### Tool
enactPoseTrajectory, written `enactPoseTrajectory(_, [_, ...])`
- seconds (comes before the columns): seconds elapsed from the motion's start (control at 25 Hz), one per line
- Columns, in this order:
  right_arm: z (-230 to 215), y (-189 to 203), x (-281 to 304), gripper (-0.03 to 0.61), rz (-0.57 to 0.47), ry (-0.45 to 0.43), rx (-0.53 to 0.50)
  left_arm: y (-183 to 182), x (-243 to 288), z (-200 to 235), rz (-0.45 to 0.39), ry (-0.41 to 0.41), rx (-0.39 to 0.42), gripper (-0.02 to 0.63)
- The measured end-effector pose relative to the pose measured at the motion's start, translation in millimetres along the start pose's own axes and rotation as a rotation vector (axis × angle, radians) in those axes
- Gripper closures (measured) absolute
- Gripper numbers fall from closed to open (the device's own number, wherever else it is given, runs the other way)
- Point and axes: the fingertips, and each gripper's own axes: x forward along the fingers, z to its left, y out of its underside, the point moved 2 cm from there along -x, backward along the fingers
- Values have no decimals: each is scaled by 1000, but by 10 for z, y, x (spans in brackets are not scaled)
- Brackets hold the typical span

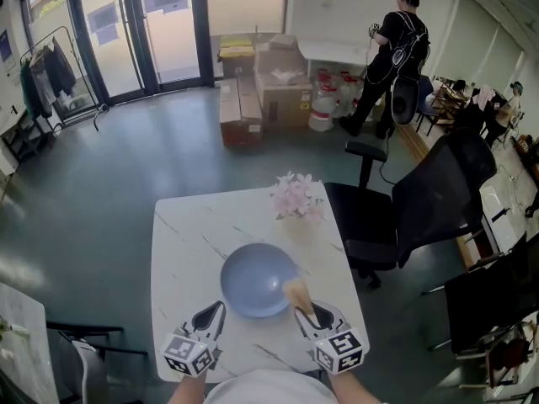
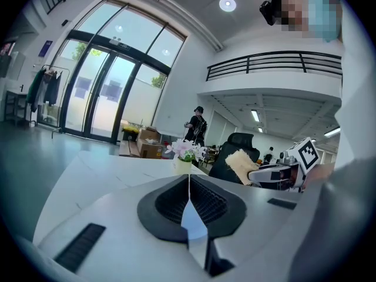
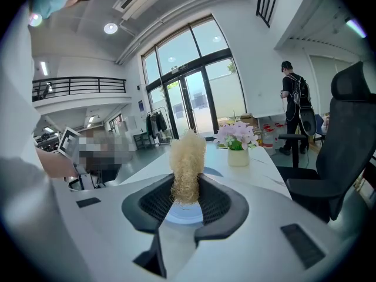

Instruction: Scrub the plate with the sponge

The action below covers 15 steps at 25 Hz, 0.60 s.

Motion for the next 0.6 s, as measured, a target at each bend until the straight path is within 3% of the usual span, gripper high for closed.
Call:
enactPoseTrajectory(0.28, [10, 16, 15, 454, 13, 8, -1, 234, 165, 241, 83, -46, -19, 580])
enactPoseTrajectory(0.6, [27, 44, 36, 454, 31, 4, 0, 593, 426, 521, 186, -56, -225, 580])
